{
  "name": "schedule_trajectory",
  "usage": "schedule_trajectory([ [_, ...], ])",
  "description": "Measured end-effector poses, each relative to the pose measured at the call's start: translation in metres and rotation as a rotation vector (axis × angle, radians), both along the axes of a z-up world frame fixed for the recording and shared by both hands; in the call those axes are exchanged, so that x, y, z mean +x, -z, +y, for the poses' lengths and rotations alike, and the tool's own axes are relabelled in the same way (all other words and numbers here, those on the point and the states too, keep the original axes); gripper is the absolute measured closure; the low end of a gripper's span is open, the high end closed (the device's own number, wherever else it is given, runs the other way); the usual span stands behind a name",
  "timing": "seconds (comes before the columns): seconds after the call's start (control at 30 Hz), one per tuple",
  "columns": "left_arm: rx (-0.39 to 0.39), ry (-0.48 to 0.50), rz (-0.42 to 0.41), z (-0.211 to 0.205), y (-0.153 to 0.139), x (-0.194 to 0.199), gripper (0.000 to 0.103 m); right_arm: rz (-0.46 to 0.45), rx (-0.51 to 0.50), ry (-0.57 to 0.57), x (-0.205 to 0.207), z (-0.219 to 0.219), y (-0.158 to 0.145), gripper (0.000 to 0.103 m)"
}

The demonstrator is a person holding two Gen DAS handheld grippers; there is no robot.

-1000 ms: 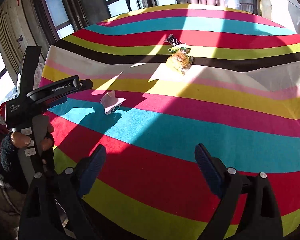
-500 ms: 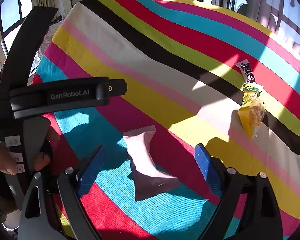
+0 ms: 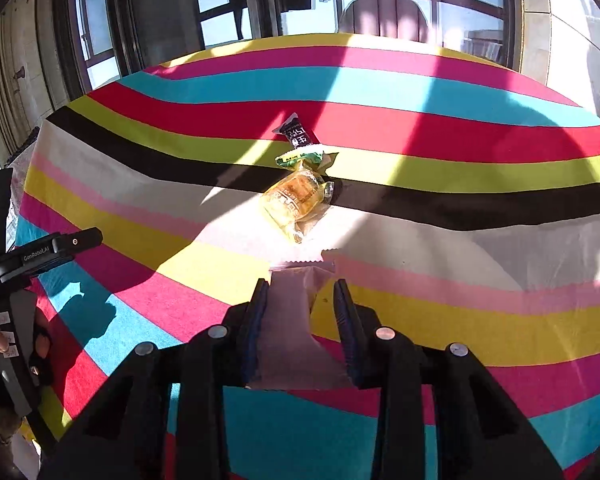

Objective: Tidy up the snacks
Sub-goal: 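Grasp the yellow pastry bag with the left tool while the right tool holds its bar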

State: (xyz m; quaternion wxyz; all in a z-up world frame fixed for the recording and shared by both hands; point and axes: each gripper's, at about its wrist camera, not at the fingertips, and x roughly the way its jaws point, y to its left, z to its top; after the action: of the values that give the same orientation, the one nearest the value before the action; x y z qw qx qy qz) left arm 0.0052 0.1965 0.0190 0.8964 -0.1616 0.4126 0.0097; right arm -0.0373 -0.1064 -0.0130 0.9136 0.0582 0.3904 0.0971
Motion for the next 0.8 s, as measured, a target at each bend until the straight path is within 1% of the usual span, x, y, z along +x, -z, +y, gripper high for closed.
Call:
schedule_trajectory([
  [0.07, 0.056, 0.007, 0.043, -0.010, -0.001, 0.003, 0.001, 0.026, 0.018, 0.079, 0.001, -0.027, 0.007, 0.070],
  [0.1, 0.080, 0.028, 0.064, -0.019, -0.001, 0.006, 0.001, 0.037, 0.017, 0.100, 0.002, -0.037, 0.012, 0.070],
  [0.2, 0.086, 0.153, 0.049, -0.061, -0.004, 0.013, 0.001, 0.054, 0.003, 0.109, -0.005, -0.045, 0.025, 0.069],
  [0.23, 0.097, 0.188, 0.042, -0.079, -0.006, 0.016, 0.001, 0.076, 0.013, 0.106, -0.005, -0.046, 0.029, 0.069],
  [0.3, 0.130, 0.268, 0.030, -0.120, -0.010, 0.027, 0.001, 0.071, 0.021, 0.115, -0.006, -0.047, 0.028, 0.068],
  [0.37, 0.152, 0.329, 0.023, -0.154, -0.013, 0.042, 0.001, 0.086, 0.023, 0.118, -0.005, -0.048, 0.031, 0.067],
  [0.43, 0.187, 0.336, 0.024, -0.180, -0.014, 0.063, 0.001, 0.110, 0.030, 0.118, -0.002, -0.049, 0.035, 0.067],
  [0.53, 0.205, 0.324, 0.061, -0.204, -0.006, 0.094, 0.001, 0.122, 0.051, 0.118, 0.001, -0.051, 0.038, 0.067],
  [0.57, 0.218, 0.331, 0.067, -0.210, -0.004, 0.101, 0.004, 0.122, 0.057, 0.118, 0.000, -0.052, 0.039, 0.067],
  [0.6, 0.240, 0.345, 0.067, -0.216, -0.001, 0.105, 0.009, 0.121, 0.068, 0.118, -0.001, -0.053, 0.038, 0.066],
  [0.63, 0.260, 0.379, 0.073, -0.222, 0.003, 0.107, 0.028, 0.120, 0.083, 0.118, -0.001, -0.055, 0.039, 0.066],
  [0.67, 0.302, 0.413, 0.068, -0.230, 0.006, 0.105, 0.040, 0.121, 0.098, 0.119, -0.001, -0.057, 0.039, 0.066],
  [0.7, 0.327, 0.450, 0.037, -0.235, 0.006, 0.098, 0.049, 0.120, 0.114, 0.119, -0.001, -0.059, 0.039, 0.066],
  [0.73, 0.327, 0.475, 0.023, -0.237, 0.006, 0.092, 0.059, 0.120, 0.129, 0.118, -0.001, -0.060, 0.040, 0.065],
  [0.77, 0.341, 0.470, 0.014, -0.236, 0.006, 0.086, 0.059, 0.119, 0.141, 0.113, -0.001, -0.061, 0.040, 0.063],
  [0.8, 0.331, 0.471, 0.004, -0.232, 0.005, 0.081, 0.059, 0.118, 0.151, 0.106, -0.002, -0.062, 0.040, 0.061],
])
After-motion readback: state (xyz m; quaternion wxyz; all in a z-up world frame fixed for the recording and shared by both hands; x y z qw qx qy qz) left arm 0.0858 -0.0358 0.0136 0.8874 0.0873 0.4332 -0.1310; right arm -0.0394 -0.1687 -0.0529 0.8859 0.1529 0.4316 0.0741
